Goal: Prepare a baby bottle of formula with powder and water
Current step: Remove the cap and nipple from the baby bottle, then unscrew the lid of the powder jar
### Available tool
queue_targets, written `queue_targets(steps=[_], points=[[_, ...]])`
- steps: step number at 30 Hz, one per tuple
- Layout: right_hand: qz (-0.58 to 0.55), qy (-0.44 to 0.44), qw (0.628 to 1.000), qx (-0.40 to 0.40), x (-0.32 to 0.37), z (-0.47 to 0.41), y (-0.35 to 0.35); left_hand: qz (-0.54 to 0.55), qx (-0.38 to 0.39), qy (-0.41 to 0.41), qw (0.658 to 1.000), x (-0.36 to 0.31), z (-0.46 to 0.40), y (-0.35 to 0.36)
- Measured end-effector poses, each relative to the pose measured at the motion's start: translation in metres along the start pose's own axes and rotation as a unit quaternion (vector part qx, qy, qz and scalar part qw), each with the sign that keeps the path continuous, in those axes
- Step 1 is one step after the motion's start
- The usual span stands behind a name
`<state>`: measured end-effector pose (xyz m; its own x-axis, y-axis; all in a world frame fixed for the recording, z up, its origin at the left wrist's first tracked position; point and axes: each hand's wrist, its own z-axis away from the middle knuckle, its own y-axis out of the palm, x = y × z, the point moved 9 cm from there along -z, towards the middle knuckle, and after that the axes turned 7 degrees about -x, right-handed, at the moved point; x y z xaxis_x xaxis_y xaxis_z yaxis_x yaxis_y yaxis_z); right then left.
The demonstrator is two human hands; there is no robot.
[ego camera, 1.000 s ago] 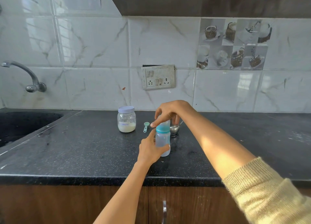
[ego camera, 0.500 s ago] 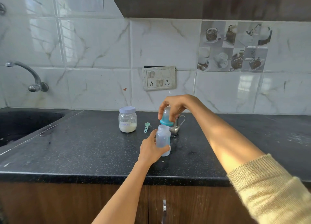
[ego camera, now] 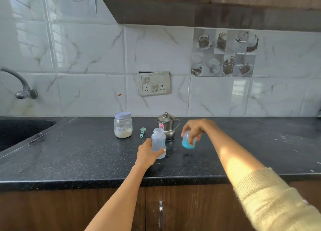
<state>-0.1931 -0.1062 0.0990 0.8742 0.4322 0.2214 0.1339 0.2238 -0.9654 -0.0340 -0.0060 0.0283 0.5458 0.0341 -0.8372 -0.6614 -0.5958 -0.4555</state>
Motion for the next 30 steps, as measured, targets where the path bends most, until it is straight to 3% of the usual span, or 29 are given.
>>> queue_targets(steps=[7,19,30], points=[[0.023,0.000,0.999,0.025,-0.016,-0.016,0.039,0.009,-0.002,0.001,1.000,0.009,-0.009,0.001],[0.024,-0.012,0.999,0.024,-0.012,-0.020,0.032,0.025,-0.010,0.000,1.000,0.007,-0.005,-0.006],[-0.036,-0.130,0.987,-0.086,0.099,0.005,-0.042,0.081,-0.148,-0.010,0.986,0.009,-0.002,-0.108]])
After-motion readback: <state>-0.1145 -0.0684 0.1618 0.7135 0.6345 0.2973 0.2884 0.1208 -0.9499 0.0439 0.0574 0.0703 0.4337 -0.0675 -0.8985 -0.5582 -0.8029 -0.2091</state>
